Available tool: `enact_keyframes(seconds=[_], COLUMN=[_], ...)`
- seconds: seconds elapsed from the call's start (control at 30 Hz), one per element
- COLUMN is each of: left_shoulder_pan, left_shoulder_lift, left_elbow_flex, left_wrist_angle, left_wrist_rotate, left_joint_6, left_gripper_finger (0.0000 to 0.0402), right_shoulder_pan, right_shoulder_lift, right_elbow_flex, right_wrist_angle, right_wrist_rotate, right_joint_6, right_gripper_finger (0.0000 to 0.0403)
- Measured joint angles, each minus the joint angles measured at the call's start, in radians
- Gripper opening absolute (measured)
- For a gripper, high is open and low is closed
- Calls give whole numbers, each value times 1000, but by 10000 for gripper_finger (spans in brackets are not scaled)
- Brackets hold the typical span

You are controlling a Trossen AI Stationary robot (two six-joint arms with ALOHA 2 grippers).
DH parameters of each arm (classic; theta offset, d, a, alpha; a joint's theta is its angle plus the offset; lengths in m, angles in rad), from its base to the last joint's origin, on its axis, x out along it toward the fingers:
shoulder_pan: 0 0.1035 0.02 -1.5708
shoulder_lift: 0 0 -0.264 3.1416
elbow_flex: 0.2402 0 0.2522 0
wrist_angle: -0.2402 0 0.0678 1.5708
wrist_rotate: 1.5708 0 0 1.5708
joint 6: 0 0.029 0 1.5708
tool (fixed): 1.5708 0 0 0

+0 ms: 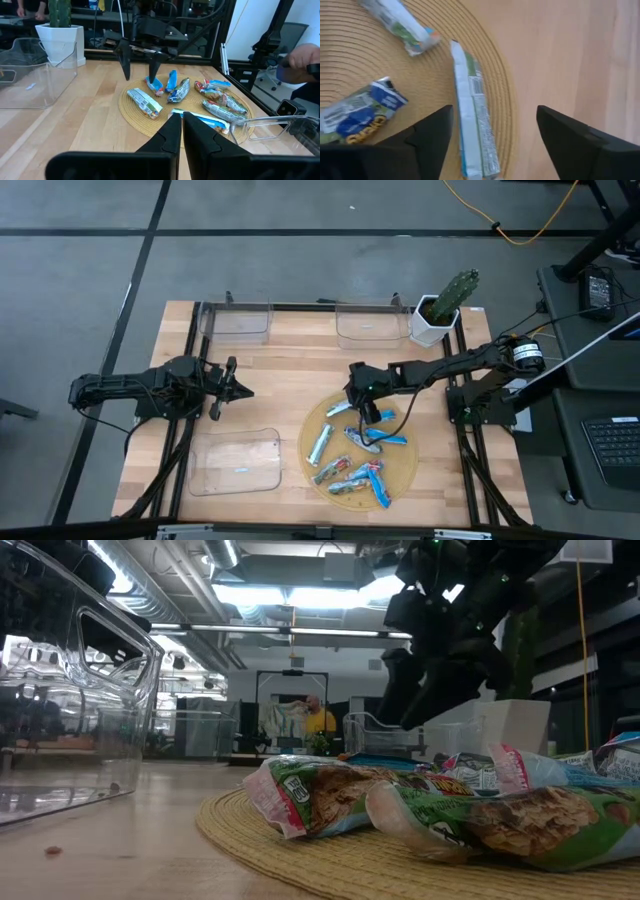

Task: Pick and place Granola Bars by type
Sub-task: Put the orange granola bar into the top right transparent bin

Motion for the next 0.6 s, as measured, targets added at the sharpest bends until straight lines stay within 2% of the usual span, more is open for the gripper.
enact_keyframes(seconds=[0.1, 0.6], left_shoulder_pan=[0, 0], left_shoulder_lift=[0, 0], left_elbow_flex=[0, 0], left_wrist_angle=[0, 0], left_wrist_rotate=[0, 0], left_joint_6=[0, 0], left_gripper_finger=[9, 12], right_shoulder_pan=[3, 3], right_shoulder_lift=[8, 229], right_elbow_flex=[-3, 20], right_wrist_angle=[48, 206], right_wrist_rotate=[-42, -45], right_joint_6=[-20, -87], right_gripper_finger=[302, 304])
